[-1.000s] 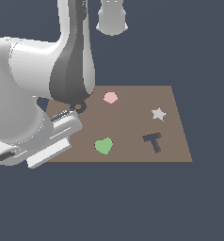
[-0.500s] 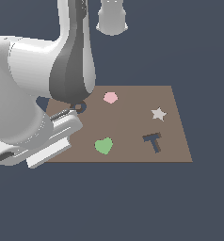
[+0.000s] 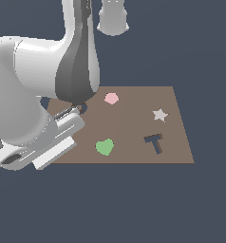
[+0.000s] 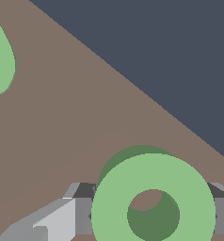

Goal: Insert a designated object into the corresponding slot on a board.

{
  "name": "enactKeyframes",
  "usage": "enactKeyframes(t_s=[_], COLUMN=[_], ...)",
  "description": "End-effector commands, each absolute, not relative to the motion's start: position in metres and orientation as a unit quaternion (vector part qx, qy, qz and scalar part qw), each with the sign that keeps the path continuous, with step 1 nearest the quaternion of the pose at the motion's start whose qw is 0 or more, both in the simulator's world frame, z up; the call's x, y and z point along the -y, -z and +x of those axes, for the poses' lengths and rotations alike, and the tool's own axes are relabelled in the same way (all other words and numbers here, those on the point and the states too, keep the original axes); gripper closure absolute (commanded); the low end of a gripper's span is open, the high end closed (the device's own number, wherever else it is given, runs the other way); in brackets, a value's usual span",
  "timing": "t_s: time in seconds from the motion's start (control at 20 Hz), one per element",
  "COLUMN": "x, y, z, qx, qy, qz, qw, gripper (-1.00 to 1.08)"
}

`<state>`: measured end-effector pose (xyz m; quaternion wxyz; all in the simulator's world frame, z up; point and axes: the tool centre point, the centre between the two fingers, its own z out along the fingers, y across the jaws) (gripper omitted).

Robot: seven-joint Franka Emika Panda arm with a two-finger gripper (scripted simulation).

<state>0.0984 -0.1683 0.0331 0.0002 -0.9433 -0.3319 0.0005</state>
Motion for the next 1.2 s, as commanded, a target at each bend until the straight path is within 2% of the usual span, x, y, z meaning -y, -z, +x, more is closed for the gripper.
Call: enactKeyframes(t_s=[0.0,0.6,1.15], x=[0.164,0.133,0.103], y=[-0.034,-0.035,-0.037], z=[0.099,0.090,0.064], qx=[0.356,0.533,0.725], qy=[0.000,0.000,0.000], qz=[-0.935,-0.846,-0.689], qw=[0.000,0.000,-0.001], gripper=[1.08,1.08,1.08])
